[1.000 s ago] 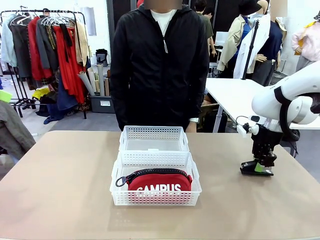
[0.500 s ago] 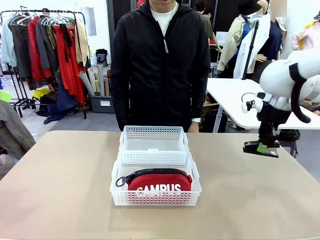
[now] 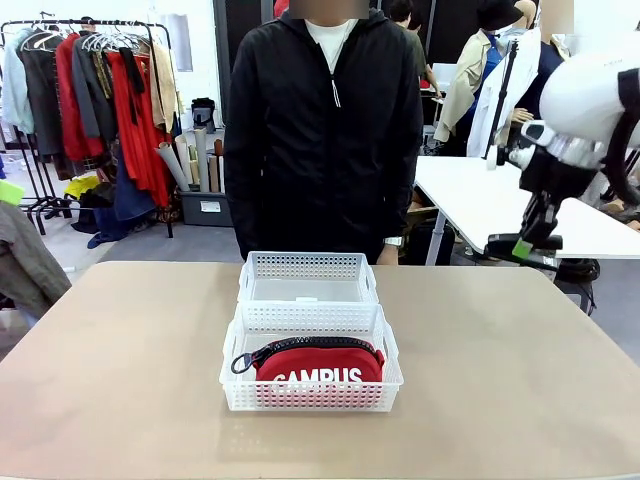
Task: Distribute items into two baskets.
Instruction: Pick up the Stapler that the person points to.
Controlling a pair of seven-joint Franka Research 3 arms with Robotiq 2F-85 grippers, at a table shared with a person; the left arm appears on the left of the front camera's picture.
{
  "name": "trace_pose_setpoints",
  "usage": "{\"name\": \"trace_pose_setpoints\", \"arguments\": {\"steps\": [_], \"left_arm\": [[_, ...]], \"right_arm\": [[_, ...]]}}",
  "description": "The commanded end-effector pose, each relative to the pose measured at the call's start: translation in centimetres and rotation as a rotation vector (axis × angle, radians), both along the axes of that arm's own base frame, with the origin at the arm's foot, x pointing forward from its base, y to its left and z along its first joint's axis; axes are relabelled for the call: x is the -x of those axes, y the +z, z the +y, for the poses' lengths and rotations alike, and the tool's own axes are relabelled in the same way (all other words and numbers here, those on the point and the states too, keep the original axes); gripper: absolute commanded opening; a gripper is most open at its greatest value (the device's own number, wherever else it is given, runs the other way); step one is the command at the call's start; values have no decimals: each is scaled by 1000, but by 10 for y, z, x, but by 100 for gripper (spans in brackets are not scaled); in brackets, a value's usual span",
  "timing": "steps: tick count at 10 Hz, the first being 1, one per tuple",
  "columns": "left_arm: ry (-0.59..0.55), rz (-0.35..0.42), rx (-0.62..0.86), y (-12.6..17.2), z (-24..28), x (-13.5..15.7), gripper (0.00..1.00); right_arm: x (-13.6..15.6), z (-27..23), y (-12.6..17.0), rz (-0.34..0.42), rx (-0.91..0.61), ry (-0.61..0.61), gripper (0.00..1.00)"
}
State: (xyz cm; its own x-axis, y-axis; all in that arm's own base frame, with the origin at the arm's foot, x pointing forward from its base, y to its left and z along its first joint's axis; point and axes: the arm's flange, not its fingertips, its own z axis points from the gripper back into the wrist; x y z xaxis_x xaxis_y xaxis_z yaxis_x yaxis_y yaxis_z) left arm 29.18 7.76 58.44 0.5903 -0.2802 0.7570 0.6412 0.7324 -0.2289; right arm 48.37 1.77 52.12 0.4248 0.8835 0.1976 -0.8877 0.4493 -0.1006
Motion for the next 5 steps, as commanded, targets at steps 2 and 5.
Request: {"name": "trace_pose_setpoints", "arguments": {"steps": [2,5], "left_arm": [[0,0,1,0,0,0,100],[0,0,1,0,0,0,100]], "right_arm": [[21,18,34,-71,49,11,0],[29,27,44,-63,37,33,0]]}}
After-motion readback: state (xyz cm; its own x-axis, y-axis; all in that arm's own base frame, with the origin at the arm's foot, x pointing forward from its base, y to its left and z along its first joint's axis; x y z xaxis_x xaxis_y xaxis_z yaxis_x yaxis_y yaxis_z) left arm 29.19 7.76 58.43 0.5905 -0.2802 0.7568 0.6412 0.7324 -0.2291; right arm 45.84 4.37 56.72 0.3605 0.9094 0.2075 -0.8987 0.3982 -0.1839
